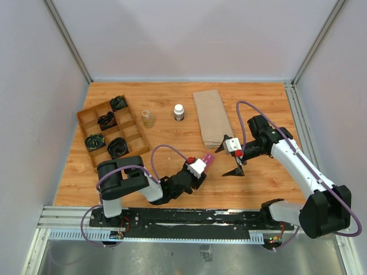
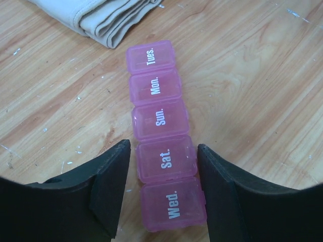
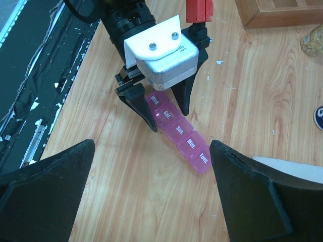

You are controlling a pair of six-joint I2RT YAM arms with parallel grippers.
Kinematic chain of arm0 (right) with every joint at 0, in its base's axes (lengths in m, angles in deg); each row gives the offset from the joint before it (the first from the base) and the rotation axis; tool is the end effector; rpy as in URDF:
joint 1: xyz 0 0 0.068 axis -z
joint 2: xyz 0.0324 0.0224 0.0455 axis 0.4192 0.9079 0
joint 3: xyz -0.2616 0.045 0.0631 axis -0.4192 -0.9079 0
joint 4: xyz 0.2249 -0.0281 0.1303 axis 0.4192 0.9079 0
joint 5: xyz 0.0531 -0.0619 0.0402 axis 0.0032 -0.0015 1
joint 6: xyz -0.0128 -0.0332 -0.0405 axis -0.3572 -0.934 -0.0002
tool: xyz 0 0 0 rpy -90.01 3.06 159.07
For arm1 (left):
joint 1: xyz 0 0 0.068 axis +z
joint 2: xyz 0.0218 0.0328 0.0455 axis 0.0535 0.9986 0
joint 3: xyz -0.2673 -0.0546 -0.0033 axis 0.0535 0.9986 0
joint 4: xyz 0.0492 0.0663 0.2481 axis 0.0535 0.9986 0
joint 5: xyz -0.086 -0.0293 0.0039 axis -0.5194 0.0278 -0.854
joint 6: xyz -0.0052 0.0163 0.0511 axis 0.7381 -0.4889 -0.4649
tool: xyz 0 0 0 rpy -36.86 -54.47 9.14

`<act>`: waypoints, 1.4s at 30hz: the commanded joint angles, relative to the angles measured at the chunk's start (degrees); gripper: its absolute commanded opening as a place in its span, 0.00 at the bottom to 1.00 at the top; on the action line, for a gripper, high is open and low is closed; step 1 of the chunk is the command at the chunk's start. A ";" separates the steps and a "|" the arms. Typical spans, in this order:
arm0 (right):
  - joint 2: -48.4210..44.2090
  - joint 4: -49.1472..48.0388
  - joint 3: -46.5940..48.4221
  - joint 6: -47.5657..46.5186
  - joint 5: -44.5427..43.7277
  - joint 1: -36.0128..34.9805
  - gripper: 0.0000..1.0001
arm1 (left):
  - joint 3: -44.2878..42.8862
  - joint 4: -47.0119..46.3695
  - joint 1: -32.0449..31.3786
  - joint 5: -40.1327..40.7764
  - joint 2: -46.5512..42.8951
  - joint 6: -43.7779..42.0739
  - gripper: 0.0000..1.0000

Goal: Sort the pills into containers
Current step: Open the pill container at the center of the board.

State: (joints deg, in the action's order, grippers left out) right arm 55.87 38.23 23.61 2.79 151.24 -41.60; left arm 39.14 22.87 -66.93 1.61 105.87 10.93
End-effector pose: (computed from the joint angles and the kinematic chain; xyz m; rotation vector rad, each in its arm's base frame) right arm 0.1917 0.0916 0.2721 -1.7558 1.1588 0.9155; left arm 0.1163 -0.2699 0.1043 0.7471 1.7310 -0.4088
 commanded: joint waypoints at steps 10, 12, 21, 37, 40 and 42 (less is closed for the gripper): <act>0.59 1.13 -0.29 -1.35 1.66 0.63 0.99 | 4.90 -1.01 -0.42 -4.86 -7.29 -5.62 0.10; -0.02 2.22 -0.89 -3.28 2.10 0.58 0.99 | 6.86 -1.03 -0.41 -7.64 -10.45 -6.82 0.06; -1.54 0.96 -3.09 -4.42 4.73 -0.23 0.98 | 13.82 -0.53 -0.48 -19.16 -24.55 -10.52 0.00; 0.81 -7.14 -4.37 4.50 -1.33 -4.92 0.95 | 13.84 3.59 -0.41 -24.05 -32.57 -9.69 0.00; 2.03 -7.18 -3.95 5.23 -2.42 -5.89 0.90 | 13.63 4.14 -0.40 -24.16 -33.25 -9.72 0.00; 3.17 -6.61 -3.31 5.58 -3.45 -6.85 0.86 | 13.43 4.76 -0.40 -24.02 -33.58 -9.94 0.00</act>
State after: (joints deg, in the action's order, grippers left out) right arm 57.05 31.30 19.89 6.40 149.63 -46.28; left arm 53.57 27.78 -66.93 -21.53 73.76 1.79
